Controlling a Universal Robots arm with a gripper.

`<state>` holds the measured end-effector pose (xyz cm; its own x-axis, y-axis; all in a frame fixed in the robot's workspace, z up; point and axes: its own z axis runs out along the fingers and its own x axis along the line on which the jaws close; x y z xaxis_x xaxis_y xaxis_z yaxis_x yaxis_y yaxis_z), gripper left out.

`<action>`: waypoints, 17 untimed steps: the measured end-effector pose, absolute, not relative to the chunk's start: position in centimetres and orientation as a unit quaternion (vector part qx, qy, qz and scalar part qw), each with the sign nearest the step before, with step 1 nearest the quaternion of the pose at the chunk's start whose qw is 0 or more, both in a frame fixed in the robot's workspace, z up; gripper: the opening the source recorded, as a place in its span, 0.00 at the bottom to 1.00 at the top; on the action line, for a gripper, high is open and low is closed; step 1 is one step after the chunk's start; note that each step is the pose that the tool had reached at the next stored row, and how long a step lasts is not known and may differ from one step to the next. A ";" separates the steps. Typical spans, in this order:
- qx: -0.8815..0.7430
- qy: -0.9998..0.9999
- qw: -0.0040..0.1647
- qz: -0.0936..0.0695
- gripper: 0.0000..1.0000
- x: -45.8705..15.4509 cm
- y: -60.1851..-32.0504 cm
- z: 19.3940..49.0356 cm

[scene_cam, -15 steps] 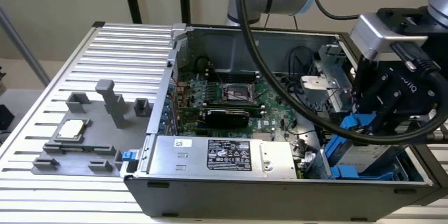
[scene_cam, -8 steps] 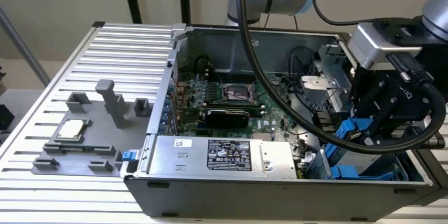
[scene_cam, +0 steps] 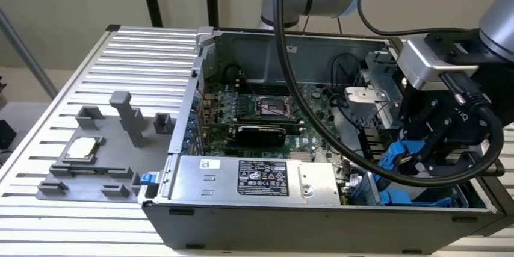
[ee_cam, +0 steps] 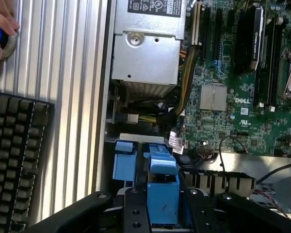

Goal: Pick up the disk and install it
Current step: 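Insert the disk into the insertion slot, then insert the first disk wire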

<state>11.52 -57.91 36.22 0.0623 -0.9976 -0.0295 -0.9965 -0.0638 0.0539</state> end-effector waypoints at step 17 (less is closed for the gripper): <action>0.732 -0.680 0.009 -0.033 1.00 11.6 -57.9 34.3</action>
<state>11.59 -57.93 34.25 0.0731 -0.9967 -0.0361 -0.9955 -0.0751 0.0578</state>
